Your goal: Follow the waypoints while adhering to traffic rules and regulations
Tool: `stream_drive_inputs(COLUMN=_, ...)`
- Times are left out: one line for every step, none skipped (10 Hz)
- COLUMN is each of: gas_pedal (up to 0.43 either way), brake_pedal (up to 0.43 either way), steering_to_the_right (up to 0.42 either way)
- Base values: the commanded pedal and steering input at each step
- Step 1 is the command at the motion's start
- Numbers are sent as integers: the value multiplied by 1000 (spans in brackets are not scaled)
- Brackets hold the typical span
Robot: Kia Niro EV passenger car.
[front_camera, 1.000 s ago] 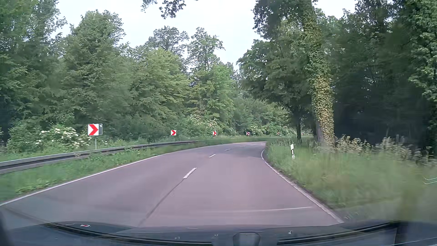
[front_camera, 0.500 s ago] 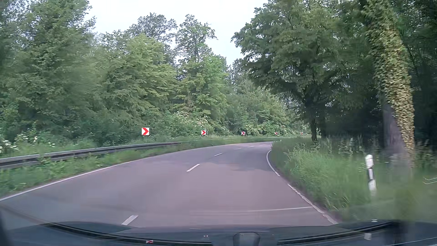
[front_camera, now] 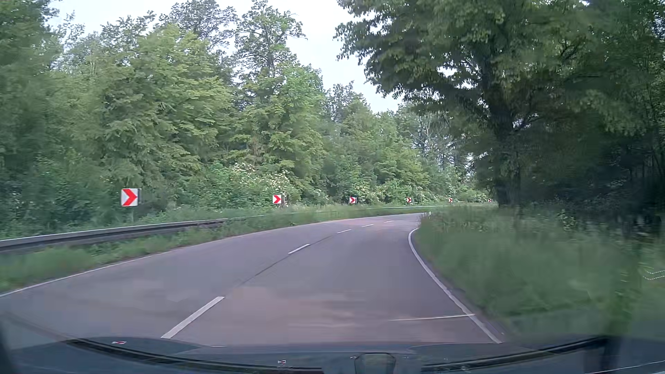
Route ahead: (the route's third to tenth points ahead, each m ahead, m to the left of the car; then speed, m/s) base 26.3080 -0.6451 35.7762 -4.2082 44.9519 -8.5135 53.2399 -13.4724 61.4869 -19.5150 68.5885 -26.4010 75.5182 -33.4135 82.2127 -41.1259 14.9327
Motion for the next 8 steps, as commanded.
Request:
stream_drive_inputs(gas_pedal=87, brake_pedal=0, steering_to_the_right=35)
stream_drive_inputs(gas_pedal=87, brake_pedal=0, steering_to_the_right=37)
stream_drive_inputs(gas_pedal=87, brake_pedal=0, steering_to_the_right=40)
stream_drive_inputs(gas_pedal=87, brake_pedal=0, steering_to_the_right=44)
stream_drive_inputs(gas_pedal=87, brake_pedal=0, steering_to_the_right=47)
stream_drive_inputs(gas_pedal=87, brake_pedal=0, steering_to_the_right=48)
stream_drive_inputs(gas_pedal=87, brake_pedal=0, steering_to_the_right=48)
stream_drive_inputs(gas_pedal=87, brake_pedal=0, steering_to_the_right=51)
